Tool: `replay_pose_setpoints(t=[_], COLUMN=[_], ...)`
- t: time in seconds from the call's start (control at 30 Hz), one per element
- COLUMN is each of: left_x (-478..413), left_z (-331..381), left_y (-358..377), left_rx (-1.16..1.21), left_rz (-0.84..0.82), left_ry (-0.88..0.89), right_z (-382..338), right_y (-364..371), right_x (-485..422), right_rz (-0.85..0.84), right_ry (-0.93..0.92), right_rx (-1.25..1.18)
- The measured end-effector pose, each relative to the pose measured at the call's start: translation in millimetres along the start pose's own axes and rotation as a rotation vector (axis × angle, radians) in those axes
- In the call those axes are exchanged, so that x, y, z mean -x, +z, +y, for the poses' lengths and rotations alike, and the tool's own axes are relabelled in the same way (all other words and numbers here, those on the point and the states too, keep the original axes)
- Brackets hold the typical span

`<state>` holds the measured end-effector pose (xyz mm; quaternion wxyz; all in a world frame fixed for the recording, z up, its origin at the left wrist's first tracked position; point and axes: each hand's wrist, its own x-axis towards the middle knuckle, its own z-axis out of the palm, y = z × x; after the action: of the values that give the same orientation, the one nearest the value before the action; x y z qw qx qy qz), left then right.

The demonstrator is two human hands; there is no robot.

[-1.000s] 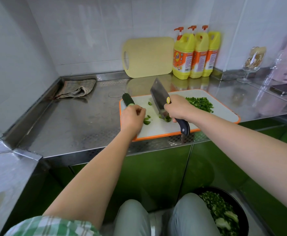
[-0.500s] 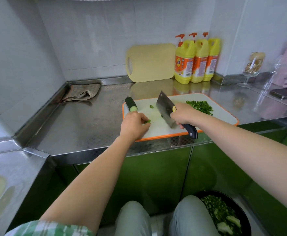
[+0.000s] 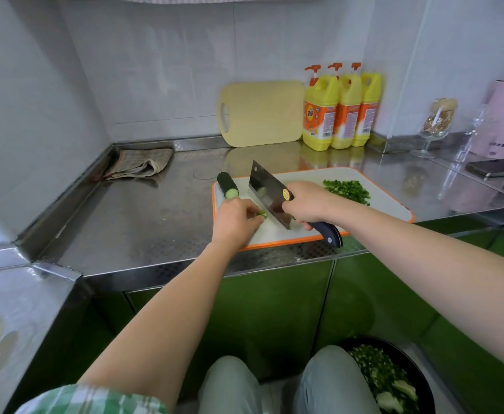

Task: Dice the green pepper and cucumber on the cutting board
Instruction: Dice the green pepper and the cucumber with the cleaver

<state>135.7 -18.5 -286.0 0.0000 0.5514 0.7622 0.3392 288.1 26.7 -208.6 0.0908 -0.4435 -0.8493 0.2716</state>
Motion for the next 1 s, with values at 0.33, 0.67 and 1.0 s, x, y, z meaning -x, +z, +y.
replay_pose_setpoints(t=[0.33, 0.67, 1.0], left_x=[-4.7, 0.5, -2.4], left_z=[-2.3, -1.4, -8.1], left_y=[3.8, 1.4, 5.5], left_rx=[0.044, 0.119, 0.073], left_rz=[0.008, -0.015, -0.01], left_ry=[-0.051, -0.044, 0.002], right_z=[-11.8, -7.2, 1.2], right_y=[12.4, 25.1, 12.2], right_x=[-0.8, -18.0, -6.8], right_rz=[-0.032, 0.053, 0.017], right_ry=[0.051, 0.084, 0.053], right_rx=[0.172, 0.087, -0.03])
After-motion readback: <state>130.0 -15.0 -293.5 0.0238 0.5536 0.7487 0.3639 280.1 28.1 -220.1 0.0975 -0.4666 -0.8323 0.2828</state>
